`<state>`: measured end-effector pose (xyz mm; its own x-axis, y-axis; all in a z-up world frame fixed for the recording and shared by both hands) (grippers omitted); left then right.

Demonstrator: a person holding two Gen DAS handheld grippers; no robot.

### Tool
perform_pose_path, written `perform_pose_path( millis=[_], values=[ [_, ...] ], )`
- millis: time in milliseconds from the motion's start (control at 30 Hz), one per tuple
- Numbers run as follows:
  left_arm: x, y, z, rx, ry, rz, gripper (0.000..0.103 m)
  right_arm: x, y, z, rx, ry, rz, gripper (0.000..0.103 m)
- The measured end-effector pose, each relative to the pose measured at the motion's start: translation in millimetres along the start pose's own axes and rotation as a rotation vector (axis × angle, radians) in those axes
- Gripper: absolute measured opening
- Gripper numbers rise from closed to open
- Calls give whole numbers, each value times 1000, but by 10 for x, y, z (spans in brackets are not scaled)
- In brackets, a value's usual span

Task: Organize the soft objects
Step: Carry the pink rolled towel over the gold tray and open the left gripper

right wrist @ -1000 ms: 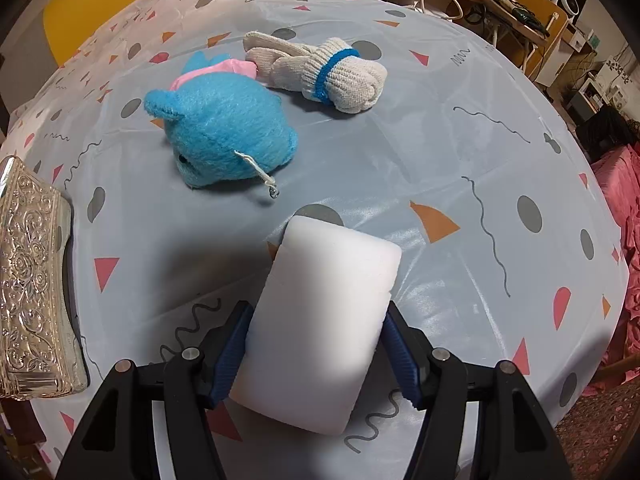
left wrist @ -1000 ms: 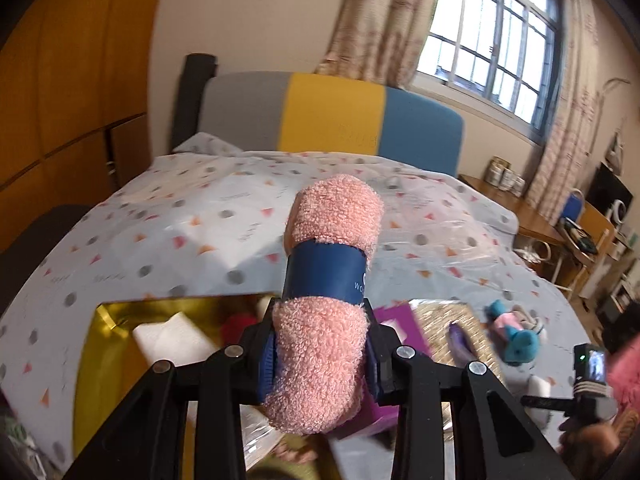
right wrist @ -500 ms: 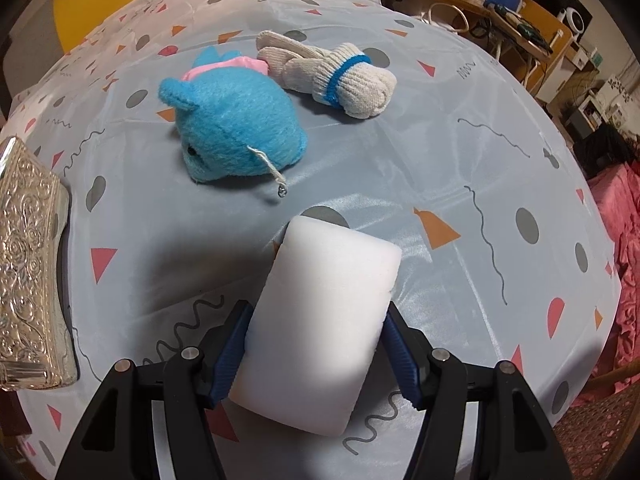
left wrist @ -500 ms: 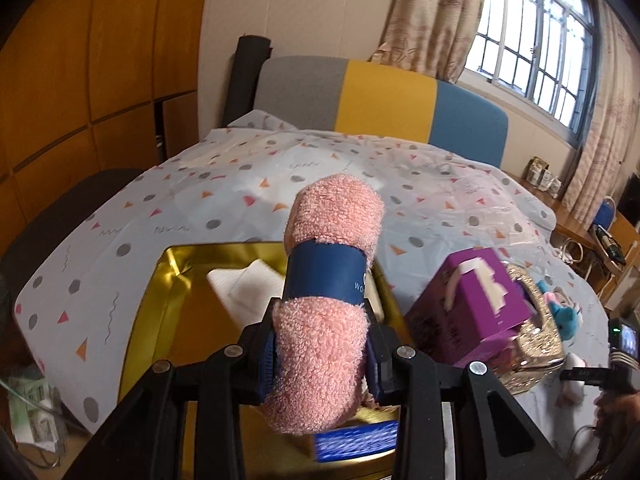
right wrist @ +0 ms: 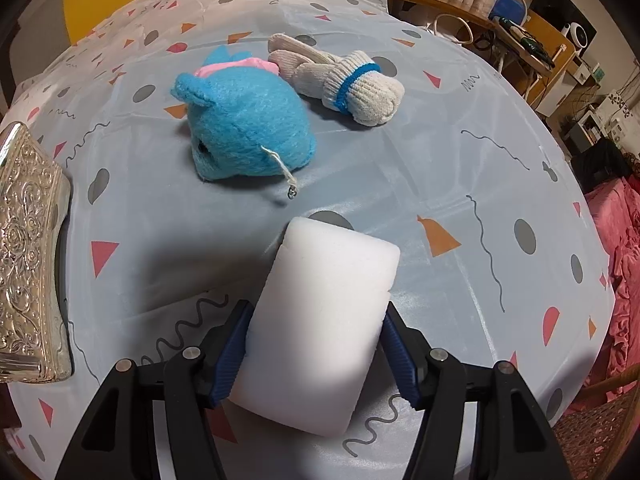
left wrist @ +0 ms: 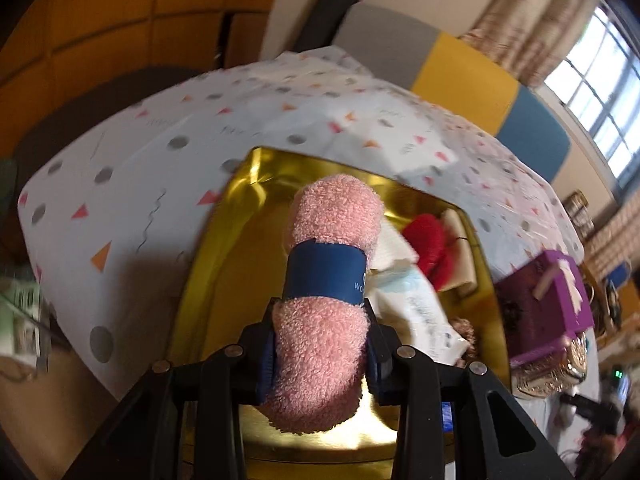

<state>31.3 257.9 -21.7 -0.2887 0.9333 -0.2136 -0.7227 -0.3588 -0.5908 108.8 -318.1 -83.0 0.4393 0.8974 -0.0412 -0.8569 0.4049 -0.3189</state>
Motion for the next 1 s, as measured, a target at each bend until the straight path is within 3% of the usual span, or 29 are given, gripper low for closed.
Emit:
perform_pose_path(
  millis=[233,333,467,533,633,800,1000],
  values=[
    [70,-212,-243,49,0,58,38,50,17,8,-3,-2,15,63],
    [73,-364,-434,60,-47,45,50,59,16,11,-2,-5,16,63],
    [79,-486,-534,48,-111,14,59,59,13,8,-2,-4,17,63],
    [78,-483,-480,29,-108,13,61,74,6,4,-2,-2,22,63],
    [-14,-388,-268,-43,-160,-42,67,93,-8,-7,-4,-1,28,62],
    [-271,-169,37,-116,-135,-132,74,100,12,17,-8,0,39,61],
    [-558,39,239,-114,-54,-200,74,83,45,62,-12,-3,46,60]
  ],
)
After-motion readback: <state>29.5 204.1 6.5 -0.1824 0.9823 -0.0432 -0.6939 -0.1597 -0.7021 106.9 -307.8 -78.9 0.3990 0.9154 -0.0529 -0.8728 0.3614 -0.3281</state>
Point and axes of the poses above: each gripper's, at about its wrist camera, not at the fingertips, and z roughly against the way its jaws point, x to its left, y to its underside, the point moved 1 cm from there along -z, roughly the way its jaws point, and after that the axes turned 8 degrees about -z, right-handed, at the moved point
